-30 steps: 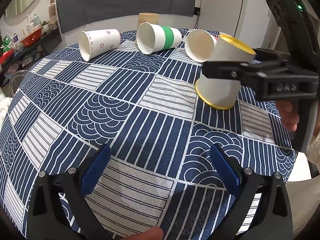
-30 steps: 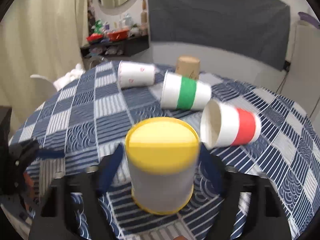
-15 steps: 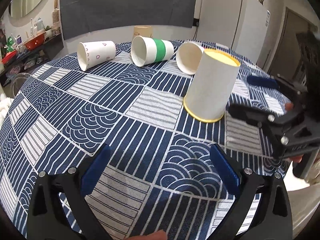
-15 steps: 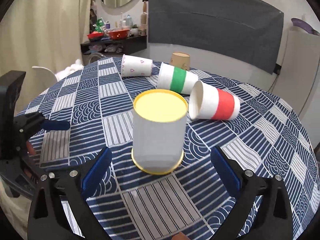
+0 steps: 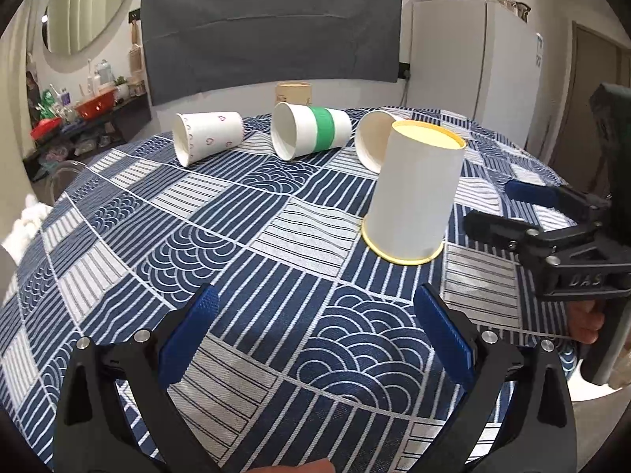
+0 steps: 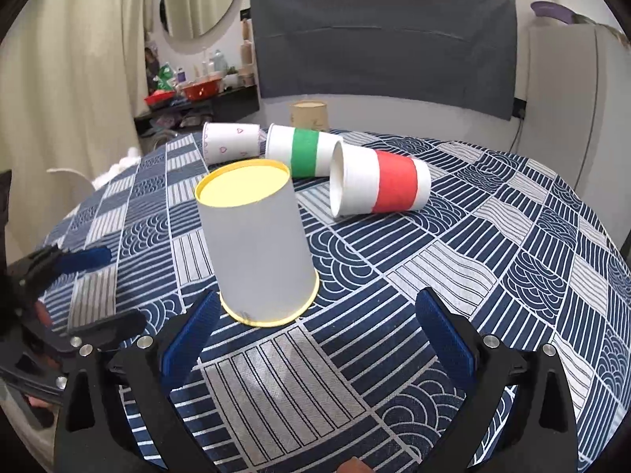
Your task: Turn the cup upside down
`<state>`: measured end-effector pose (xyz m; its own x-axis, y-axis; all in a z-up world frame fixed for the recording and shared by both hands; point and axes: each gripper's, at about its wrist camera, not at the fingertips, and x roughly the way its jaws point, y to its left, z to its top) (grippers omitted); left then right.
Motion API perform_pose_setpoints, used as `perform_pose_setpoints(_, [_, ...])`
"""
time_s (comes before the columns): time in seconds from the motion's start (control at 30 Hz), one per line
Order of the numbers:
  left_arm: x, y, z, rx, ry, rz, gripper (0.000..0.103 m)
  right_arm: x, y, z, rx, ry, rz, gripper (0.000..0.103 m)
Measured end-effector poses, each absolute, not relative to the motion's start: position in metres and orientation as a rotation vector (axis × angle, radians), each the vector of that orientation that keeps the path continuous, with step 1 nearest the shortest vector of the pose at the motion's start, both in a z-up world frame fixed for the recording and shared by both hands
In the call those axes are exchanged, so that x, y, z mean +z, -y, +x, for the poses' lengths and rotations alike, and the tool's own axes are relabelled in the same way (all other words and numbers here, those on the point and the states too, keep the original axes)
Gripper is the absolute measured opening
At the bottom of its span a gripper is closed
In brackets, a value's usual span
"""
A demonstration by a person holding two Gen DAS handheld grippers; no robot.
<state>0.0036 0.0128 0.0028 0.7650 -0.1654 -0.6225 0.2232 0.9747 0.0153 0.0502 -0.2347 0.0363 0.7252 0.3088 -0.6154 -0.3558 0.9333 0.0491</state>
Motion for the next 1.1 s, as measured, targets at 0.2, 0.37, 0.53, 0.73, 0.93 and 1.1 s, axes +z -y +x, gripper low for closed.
perform_pose_setpoints(0.2, [0.0,-0.012,0.005,-0.189,-0.682,0.098,0.097,0.021,0.231,0.044,0.366,-0.717,-0.116,0.095])
perform_pose_setpoints(0.37, [-0.001,-0.014,0.006,-0.167,-0.686,0.08,0.097,0.022,0.233,0.039,0.367,-0.688,-0.109,0.095])
perform_pose_setpoints(0.53, [-0.003,-0.015,0.01,-0.171,-0.715,0.054,0.097,0.022,0.229,0.032,0.359,-0.66,-0.143,0.095])
perform_pose_setpoints(0.73, [-0.004,-0.016,0.009,-0.169,-0.714,0.038,0.097,0.021,0.233,0.035,0.377,-0.675,-0.111,0.095])
perform_pose_setpoints(0.93, [-0.003,-0.016,0.009,-0.179,-0.716,0.045,0.097,0.019,0.239,0.042,0.379,-0.712,-0.06,0.095])
perform_pose_setpoints(1.1, [-0.004,-0.014,0.01,-0.188,-0.729,0.055,0.097,0.017,0.24,0.044,0.378,-0.728,-0.046,0.095])
